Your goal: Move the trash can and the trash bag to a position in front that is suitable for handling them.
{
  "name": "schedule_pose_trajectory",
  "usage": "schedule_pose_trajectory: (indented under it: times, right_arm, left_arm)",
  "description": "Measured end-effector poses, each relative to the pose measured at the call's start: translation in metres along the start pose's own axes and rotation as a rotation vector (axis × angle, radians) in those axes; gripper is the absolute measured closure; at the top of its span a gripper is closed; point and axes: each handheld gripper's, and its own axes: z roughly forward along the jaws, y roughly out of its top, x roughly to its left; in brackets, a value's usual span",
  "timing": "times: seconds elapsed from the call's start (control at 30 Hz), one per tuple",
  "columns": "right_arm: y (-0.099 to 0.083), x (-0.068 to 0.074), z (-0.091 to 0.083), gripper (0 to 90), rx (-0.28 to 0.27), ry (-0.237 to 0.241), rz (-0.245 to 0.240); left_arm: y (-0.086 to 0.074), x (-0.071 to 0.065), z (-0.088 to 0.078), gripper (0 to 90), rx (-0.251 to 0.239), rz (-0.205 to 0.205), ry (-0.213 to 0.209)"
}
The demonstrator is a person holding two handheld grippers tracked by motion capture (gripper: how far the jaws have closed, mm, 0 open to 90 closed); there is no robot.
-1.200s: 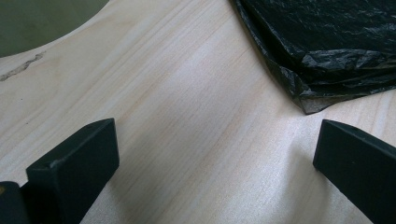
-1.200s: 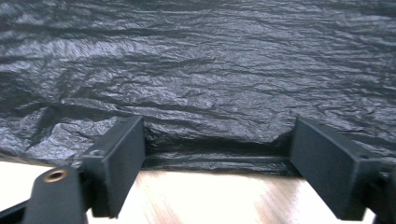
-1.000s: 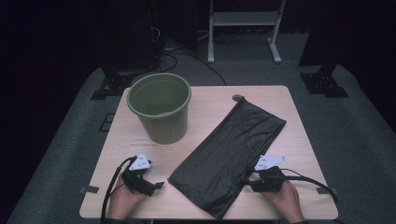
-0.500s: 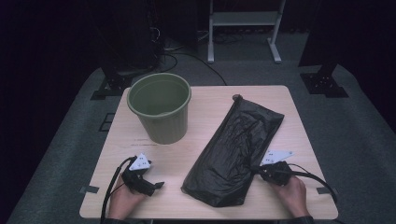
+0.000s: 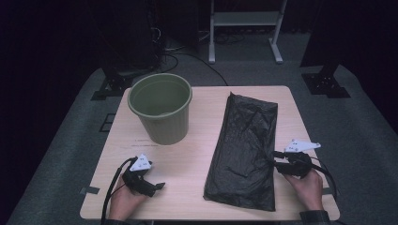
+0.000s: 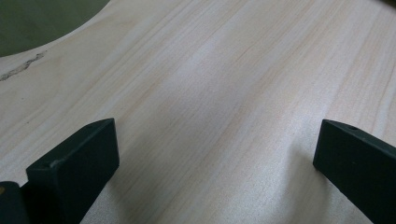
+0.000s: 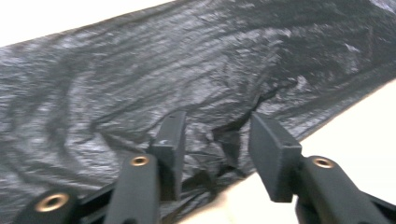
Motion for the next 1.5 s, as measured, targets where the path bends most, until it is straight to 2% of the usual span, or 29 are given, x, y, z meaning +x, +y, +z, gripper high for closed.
schedule_pose_trajectory:
  times: [0.13,0.33,0.5,0.6,0.67,0.73,0.9,0.97,1.03,1.13,1.33,1.5]
  right_arm:
    - [-0.003,0.014,-0.004,45.1,-0.003,0.036,0.002]
    - [-0.016,0.037,-0.001,40.8,0.066,0.043,-0.023]
    - [-0.027,0.051,-0.003,42.1,0.111,0.044,-0.041]
    - [-0.030,0.054,-0.003,49.3,0.126,0.056,-0.048]
    - [-0.032,0.053,-0.001,55.2,0.130,0.070,-0.035]
    - [-0.032,0.052,-0.002,62.5,0.125,0.065,-0.035]
    - [-0.034,0.047,-0.005,85.1,0.127,0.062,-0.028]
    - [-0.035,0.046,-0.006,89.8,0.125,0.056,-0.031]
    - [-0.035,0.044,-0.006,89.8,0.131,0.042,-0.032]
    - [-0.034,0.037,-0.008,89.9,0.143,-0.003,-0.038]
    - [-0.031,0.019,-0.013,89.9,0.102,-0.038,-0.007]
    - [-0.028,-0.005,-0.017,89.9,0.097,-0.112,0.005]
  left_arm:
    - [0.000,0.000,0.000,0.0,0.000,-0.002,0.002]
    - [0.000,0.000,0.000,0.0,0.000,-0.003,0.003]
    - [0.000,0.000,0.000,0.0,0.000,-0.003,0.004]
    - [0.000,-0.001,0.000,0.0,0.000,-0.004,0.005]
    - [0.000,-0.001,0.000,0.0,0.000,-0.004,0.005]
    - [0.000,-0.001,0.000,0.0,0.000,-0.004,0.005]
    - [0.000,-0.001,0.000,0.0,0.000,-0.004,0.005]
    - [0.000,-0.001,0.000,0.0,0.000,-0.005,0.005]
    - [0.000,-0.001,0.000,0.0,0.000,-0.005,0.005]
    - [0.000,-0.001,0.000,0.0,0.000,-0.004,0.005]
    - [0.000,-0.001,0.000,0.0,0.000,-0.004,0.005]
    - [0.000,-0.001,0.000,0.0,0.000,-0.004,0.006]
